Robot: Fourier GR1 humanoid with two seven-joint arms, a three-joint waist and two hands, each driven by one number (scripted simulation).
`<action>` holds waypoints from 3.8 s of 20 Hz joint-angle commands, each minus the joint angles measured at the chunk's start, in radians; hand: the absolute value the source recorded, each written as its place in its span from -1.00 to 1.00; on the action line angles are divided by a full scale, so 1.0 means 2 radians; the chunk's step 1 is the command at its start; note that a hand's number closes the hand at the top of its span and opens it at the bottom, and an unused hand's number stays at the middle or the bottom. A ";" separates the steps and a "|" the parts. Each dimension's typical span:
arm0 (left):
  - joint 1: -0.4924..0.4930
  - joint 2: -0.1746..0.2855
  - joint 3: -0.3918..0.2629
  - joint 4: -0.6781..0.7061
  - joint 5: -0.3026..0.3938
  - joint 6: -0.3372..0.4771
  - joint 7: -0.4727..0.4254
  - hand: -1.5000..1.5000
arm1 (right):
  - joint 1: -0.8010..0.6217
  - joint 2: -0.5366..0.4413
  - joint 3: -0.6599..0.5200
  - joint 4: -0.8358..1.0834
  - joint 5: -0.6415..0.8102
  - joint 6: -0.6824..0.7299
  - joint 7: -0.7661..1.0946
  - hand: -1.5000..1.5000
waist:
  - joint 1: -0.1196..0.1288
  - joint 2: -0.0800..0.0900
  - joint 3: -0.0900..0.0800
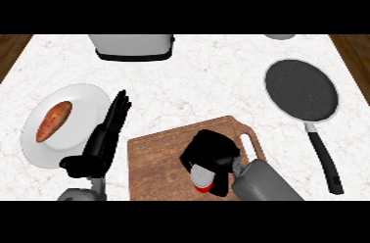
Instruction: Pick the can from the cutting board and place it in the pan
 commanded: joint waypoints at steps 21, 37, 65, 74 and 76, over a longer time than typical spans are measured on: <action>0.025 0.025 0.016 -0.001 0.021 -0.037 -0.022 0.00 | -0.177 0.055 -0.171 0.041 0.110 -0.353 0.665 1.00 | 0.010 0.006 0.001; 0.011 0.001 0.006 -0.007 0.001 -0.013 -0.005 0.00 | -0.127 -0.065 -0.328 0.190 0.111 -0.557 0.501 1.00 | 0.008 0.008 0.001; 0.012 0.000 -0.006 -0.019 -0.006 -0.026 -0.011 0.00 | -0.220 -0.166 -0.535 0.530 -0.180 -0.496 0.149 -1.00 | 0.034 0.019 0.004; -0.006 -0.001 0.009 -0.015 -0.003 -0.018 0.005 0.00 | -0.200 -0.169 -0.643 0.483 -0.307 -0.518 -0.022 -1.00 | 0.019 0.015 0.004; -0.008 -0.002 0.011 0.007 0.001 -0.025 -0.004 0.00 | -0.187 -0.167 -0.660 0.482 -0.336 -0.486 -0.053 -1.00 | 0.011 0.012 0.003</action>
